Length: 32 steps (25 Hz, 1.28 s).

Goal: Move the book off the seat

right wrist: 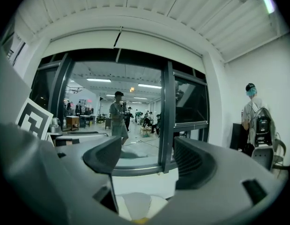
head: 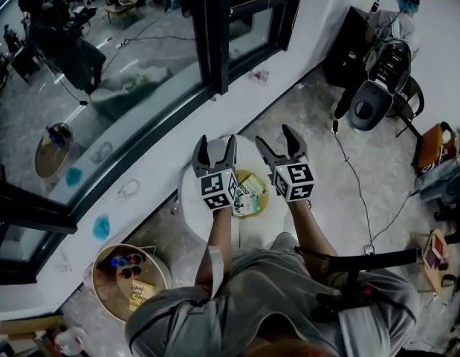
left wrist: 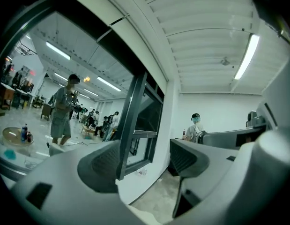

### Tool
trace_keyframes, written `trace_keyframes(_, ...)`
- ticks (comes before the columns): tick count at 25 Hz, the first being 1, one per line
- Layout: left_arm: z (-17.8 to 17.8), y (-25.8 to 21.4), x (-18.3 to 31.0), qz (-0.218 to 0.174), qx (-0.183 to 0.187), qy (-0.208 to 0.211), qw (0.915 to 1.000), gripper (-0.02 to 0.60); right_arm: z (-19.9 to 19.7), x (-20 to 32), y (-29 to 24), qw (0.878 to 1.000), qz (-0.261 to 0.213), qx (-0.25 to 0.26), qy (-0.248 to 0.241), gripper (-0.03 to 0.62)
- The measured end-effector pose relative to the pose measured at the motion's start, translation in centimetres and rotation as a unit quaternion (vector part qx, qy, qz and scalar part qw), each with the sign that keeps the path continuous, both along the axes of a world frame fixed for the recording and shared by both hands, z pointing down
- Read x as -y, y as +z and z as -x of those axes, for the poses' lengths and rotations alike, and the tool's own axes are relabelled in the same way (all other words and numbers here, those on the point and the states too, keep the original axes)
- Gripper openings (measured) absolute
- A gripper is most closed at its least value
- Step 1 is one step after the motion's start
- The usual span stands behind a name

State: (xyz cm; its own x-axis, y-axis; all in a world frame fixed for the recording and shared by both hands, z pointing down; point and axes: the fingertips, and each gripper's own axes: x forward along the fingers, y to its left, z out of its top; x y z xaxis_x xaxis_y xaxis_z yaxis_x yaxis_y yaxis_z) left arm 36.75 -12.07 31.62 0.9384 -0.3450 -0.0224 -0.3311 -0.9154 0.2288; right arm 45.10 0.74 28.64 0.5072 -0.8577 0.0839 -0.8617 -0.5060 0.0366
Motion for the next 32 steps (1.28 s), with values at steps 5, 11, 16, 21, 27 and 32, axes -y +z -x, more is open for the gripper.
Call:
trace_keyframes(5,-1.3,0.5,2.0,-0.003,0.010,-0.047,0.9989,0.334,-2.9,2.6,0.5,0.999,-0.006,0.004,-0.043,0.357)
trace_keyframes(11,-2.6,0.7,3.1,-0.009,0.036,-0.130,0.9909,0.334,-5.9,5.1,1.1,0.992,-0.013,0.019,-0.124,0.357)
trace_keyframes(16,-7.3,-0.5,0.6,-0.021,0.036,-0.184,0.9821,0.334,-11.8,4.1,1.3,0.984,-0.022,0.014,-0.175,0.357)
trace_keyframes(21,-9.5,-1.0,-1.7,-0.029,0.045,-0.240,0.9694,0.333,-15.9,4.4,2.8,0.974,-0.028,0.031,-0.223,0.357)
trace_keyframes(27,-9.4,-1.5,-2.3,-0.045,0.069,-0.274,0.9583,0.334,-16.1,5.7,3.2,0.963,-0.036,0.049,-0.264,0.357)
trace_keyframes(32,-8.0,-2.1,-1.9,-0.051,0.063,-0.291,0.9532,0.333,-16.0,6.4,3.1,0.961,-0.038,0.048,-0.271,0.357)
